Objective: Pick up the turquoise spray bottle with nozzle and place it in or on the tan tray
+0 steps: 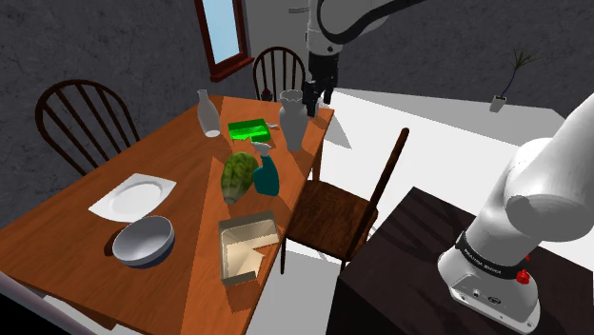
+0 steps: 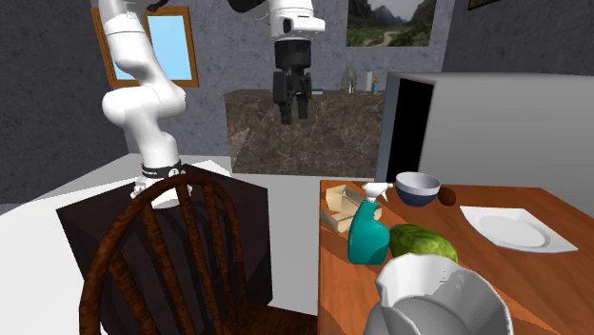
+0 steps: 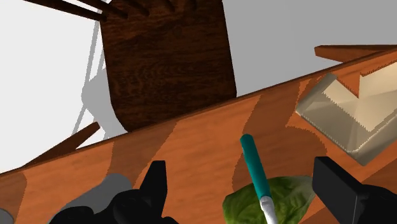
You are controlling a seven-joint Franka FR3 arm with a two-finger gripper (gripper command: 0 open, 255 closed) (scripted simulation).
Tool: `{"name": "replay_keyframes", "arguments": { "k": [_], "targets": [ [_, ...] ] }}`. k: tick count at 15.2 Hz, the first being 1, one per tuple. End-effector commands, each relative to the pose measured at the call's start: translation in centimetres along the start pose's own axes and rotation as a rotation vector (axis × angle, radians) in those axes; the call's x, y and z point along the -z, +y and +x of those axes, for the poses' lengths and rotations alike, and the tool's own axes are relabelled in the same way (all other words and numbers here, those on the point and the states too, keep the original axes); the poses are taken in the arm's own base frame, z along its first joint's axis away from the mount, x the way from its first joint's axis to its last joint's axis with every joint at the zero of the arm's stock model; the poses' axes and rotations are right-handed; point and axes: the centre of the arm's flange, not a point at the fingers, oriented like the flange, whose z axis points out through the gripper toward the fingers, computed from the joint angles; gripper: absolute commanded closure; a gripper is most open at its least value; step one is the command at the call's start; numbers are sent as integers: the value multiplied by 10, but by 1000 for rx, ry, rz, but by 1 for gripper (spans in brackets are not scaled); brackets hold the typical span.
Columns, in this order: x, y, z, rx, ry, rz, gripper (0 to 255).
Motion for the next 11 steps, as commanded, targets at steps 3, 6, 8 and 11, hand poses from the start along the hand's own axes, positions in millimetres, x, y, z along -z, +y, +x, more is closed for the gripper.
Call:
{"name": "replay_keyframes", "arguments": {
  "k": [3, 6, 8, 11],
  "targets": [
    [-33, -11, 41, 45, -13, 15, 0],
    [-59, -20, 71, 78, -24, 26, 0],
    [-75, -27, 91, 100, -30, 34, 0],
    [-101, -38, 121, 134, -41, 45, 0]
  ]
}}
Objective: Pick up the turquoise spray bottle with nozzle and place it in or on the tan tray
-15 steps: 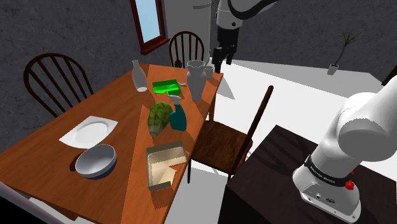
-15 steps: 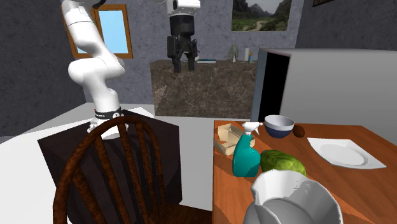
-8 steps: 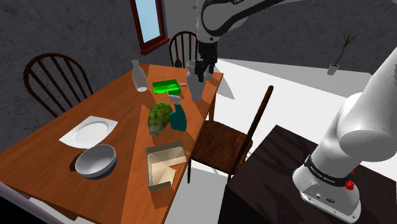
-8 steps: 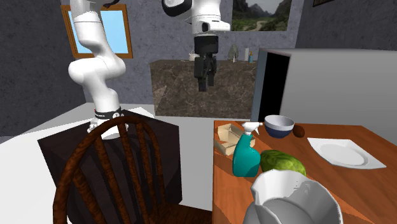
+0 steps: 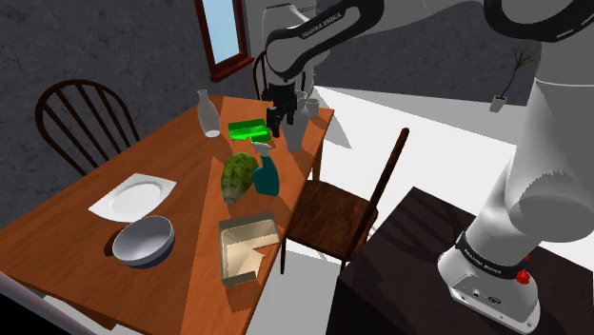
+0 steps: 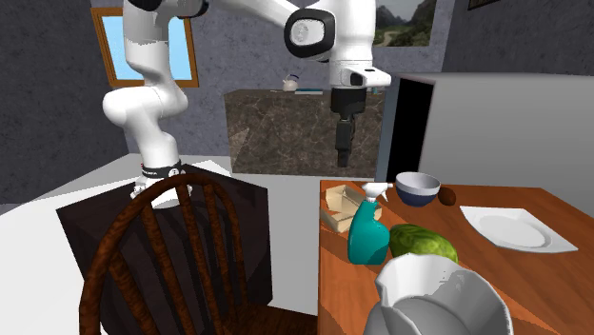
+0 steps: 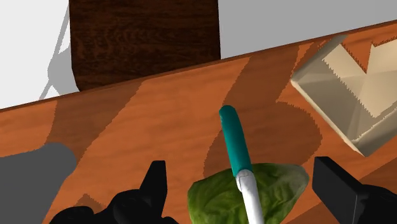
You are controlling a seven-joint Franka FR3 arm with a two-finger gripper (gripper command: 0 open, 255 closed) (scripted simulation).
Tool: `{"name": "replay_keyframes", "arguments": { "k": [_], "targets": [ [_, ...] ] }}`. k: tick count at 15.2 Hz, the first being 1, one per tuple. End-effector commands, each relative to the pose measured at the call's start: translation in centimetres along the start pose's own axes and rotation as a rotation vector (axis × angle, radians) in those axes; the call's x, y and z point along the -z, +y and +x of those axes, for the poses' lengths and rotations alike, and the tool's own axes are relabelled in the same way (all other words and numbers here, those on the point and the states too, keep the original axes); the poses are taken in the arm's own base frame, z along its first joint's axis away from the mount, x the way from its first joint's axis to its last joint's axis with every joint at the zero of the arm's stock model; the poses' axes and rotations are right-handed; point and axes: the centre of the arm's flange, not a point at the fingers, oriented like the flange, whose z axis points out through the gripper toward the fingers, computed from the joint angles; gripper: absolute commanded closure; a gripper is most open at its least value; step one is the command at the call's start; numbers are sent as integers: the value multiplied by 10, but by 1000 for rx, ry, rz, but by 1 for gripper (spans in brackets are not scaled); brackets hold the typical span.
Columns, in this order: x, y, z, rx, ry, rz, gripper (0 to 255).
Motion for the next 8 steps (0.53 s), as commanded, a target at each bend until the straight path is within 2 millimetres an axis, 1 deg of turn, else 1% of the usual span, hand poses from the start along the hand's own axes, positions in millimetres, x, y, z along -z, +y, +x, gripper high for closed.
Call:
{"name": "replay_keyframes", "arguments": {
  "k": [1, 5, 6, 8],
  "targets": [
    [-16, -6, 20, 23, -7, 8, 0],
    [-49, -17, 61, 67, -20, 23, 0],
    [-53, -19, 65, 72, -22, 24, 0],
    [-64, -19, 65, 72, -22, 24, 0]
  ]
}}
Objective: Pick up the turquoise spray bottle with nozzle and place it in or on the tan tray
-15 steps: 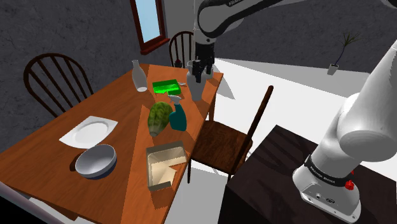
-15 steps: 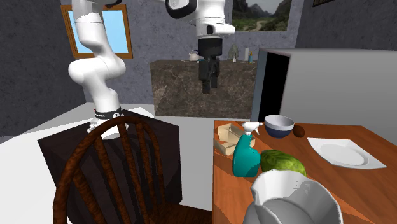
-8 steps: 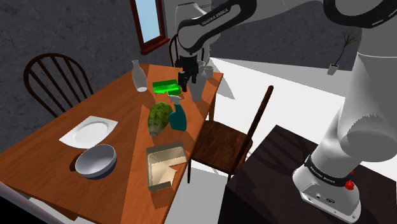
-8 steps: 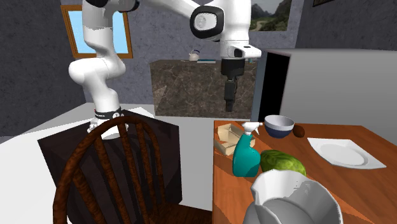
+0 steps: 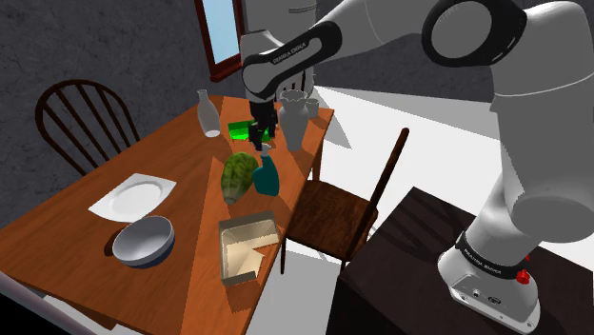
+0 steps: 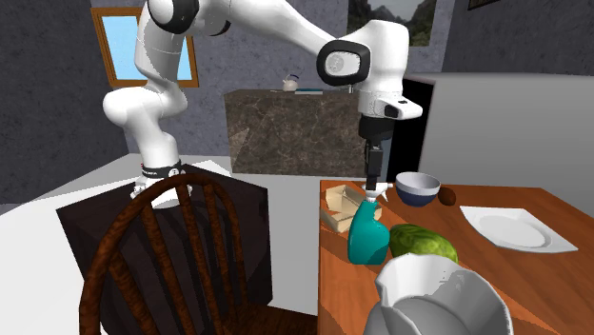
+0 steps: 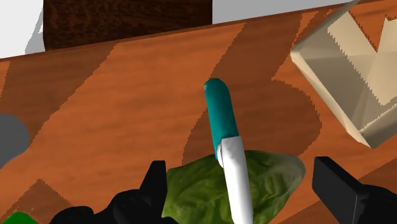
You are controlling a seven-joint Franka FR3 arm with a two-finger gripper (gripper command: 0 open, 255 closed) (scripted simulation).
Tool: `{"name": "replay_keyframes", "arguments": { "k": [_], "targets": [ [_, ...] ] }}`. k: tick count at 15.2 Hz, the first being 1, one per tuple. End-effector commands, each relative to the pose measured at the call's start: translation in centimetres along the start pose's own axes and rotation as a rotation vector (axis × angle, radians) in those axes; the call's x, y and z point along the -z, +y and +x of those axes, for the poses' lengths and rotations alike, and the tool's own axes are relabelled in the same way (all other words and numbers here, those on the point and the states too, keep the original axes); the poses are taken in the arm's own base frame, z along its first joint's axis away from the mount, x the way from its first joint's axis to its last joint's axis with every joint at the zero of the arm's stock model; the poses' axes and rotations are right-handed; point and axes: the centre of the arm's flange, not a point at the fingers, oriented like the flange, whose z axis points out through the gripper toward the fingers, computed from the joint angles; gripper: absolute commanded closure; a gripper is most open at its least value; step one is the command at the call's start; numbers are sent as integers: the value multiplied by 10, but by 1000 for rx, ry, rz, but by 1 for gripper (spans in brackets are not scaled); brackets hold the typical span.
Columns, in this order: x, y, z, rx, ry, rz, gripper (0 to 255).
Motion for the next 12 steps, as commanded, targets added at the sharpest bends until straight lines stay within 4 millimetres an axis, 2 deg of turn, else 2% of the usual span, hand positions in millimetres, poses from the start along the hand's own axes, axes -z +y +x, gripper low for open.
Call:
{"name": "replay_keyframes", "arguments": {
  "k": [1, 6, 12],
  "targets": [
    [-11, 0, 1, 2, 0, 1, 0],
    [-35, 0, 1, 2, 0, 1, 0],
    [-35, 0, 1, 2, 0, 1, 0]
  ]
}}
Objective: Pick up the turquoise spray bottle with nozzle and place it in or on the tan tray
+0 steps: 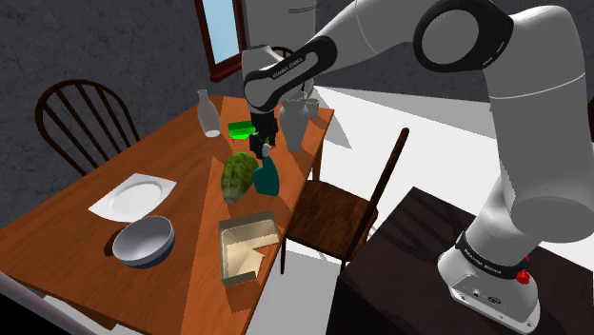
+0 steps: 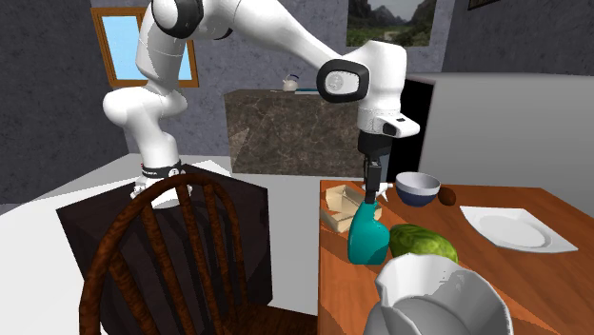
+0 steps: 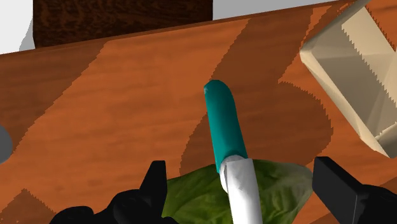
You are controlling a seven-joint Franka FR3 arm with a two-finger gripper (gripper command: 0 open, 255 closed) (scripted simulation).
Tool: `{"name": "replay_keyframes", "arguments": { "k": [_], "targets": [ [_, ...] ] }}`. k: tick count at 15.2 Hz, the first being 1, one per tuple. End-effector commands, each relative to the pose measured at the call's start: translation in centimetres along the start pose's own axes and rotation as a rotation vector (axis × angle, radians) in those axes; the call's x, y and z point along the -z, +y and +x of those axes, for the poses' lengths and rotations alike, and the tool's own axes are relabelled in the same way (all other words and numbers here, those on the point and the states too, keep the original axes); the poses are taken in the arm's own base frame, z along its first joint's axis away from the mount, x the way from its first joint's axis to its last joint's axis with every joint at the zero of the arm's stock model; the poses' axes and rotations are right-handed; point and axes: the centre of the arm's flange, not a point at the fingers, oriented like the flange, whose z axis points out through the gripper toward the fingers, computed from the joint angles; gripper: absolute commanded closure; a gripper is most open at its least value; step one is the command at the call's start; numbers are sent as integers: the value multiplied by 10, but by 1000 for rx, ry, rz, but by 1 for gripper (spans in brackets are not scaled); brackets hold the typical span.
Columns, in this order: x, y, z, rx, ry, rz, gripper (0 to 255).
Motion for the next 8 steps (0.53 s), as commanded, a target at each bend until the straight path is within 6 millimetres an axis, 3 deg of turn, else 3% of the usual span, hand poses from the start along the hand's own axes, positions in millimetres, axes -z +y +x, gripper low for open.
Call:
{"name": "replay_keyframes", "arguments": {
  "k": [1, 2, 8],
  "targets": [
    [0, 0, 0, 0, 0, 0, 0],
    [0, 0, 0, 0, 0, 0, 255],
    [0, 0, 0, 0, 0, 0, 255]
  ]
}}
